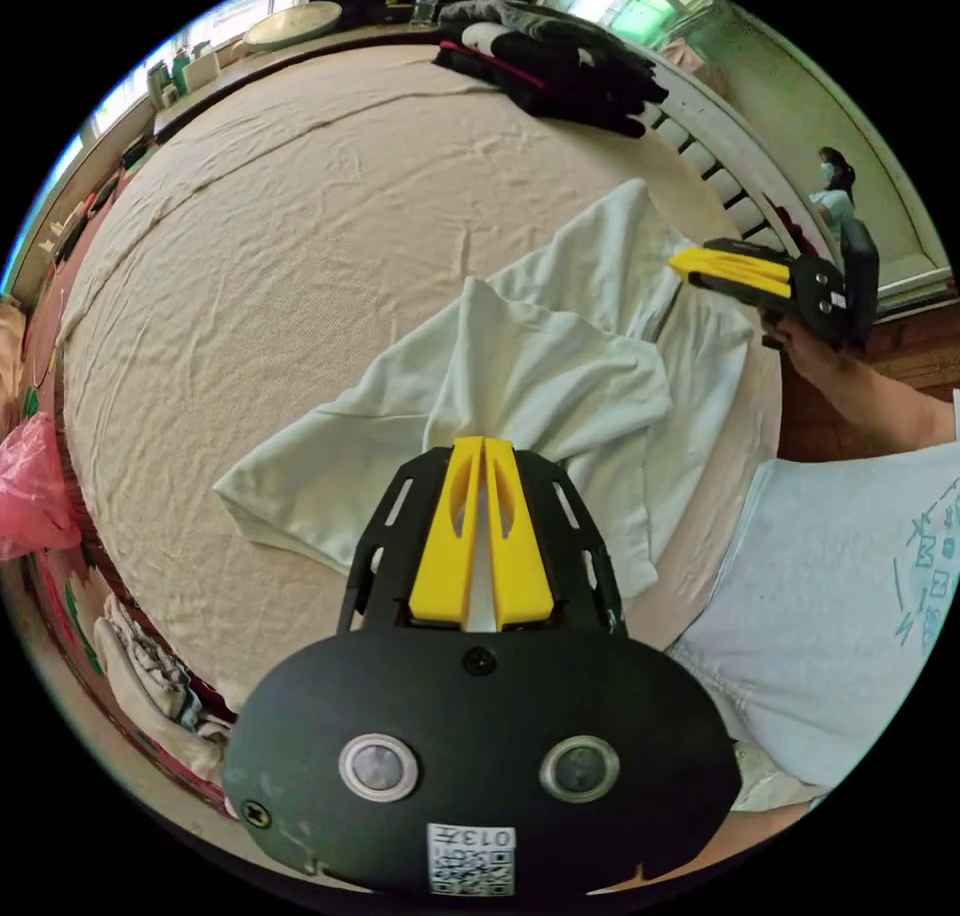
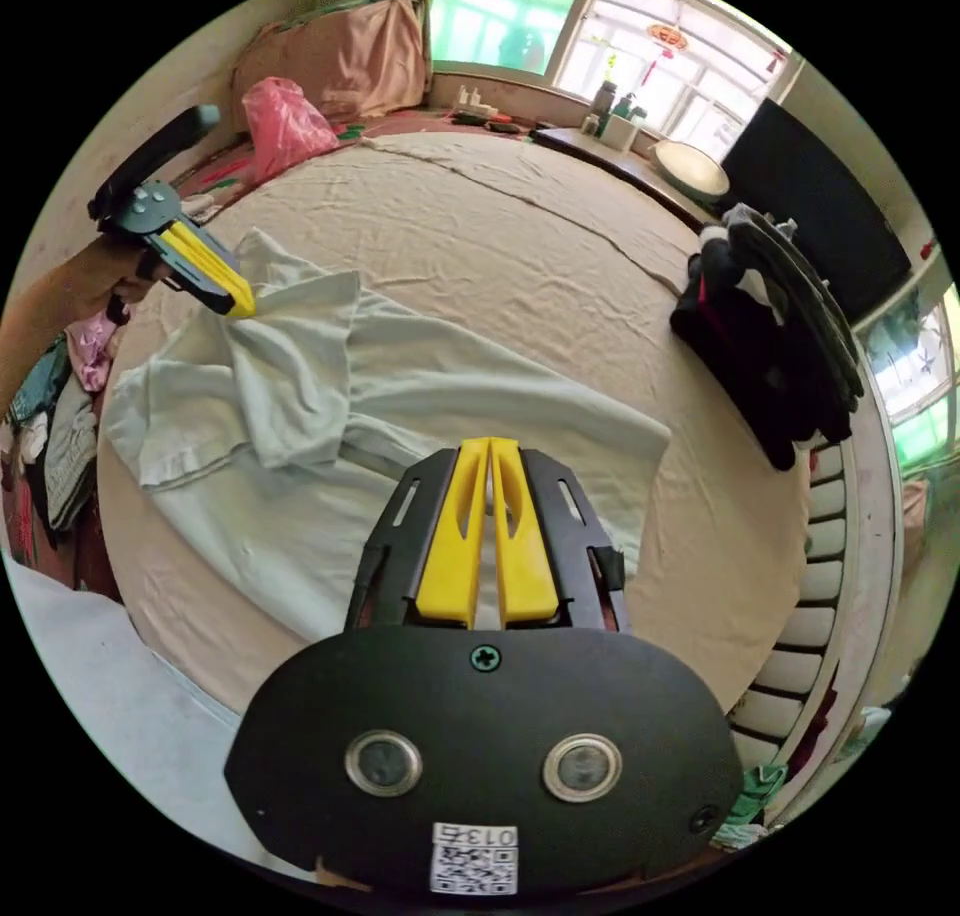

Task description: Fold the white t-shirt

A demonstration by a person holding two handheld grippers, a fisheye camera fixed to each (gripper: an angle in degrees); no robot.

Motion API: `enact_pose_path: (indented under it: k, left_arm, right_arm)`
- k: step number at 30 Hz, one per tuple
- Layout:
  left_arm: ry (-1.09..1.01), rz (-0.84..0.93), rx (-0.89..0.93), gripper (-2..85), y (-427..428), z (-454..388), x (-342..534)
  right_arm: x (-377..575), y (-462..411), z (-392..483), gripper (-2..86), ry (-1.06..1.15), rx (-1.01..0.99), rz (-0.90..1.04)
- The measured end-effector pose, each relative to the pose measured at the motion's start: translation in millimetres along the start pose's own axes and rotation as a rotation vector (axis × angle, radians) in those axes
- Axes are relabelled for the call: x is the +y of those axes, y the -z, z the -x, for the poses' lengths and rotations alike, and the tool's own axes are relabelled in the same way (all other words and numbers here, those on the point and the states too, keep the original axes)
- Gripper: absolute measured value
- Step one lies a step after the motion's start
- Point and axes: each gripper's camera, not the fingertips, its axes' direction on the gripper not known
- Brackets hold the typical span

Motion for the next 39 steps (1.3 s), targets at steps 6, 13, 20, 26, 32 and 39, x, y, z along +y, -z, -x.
enact_pose_path:
  k: [6,13,20,26,32,39]
  left_arm:
    - [0.044,-0.118,-0.055,0.4,7,4,20]
    - [-0.195,-0.268,0.022,8.4,18,-42,-52]
    - [-0.496,-0.13,0.115,10.3,-29,-122,-179]
    - [-0.61,-0.008,0.133,11.4,-64,-164,-220]
    - [-0.637,0.043,0.073,10.5,-76,-181,-208]
    - [-0.614,0.0,0.004,6.1,-69,-188,-171]
  right_arm:
    - [19,22,-53,1.0,-0.111,-0.057,-0.019]
    - [113,50,-142,6.2,-0.411,-0.259,-0.01]
    - [195,52,-176,10.0,-0.616,-0.461,-0.033]
    - [210,48,-178,10.1,-0.624,-0.463,-0.048]
    - [215,48,-182,9.5,-0.645,-0.432,-0.069]
    - [213,43,-178,6.4,-0.617,-0.402,-0.056]
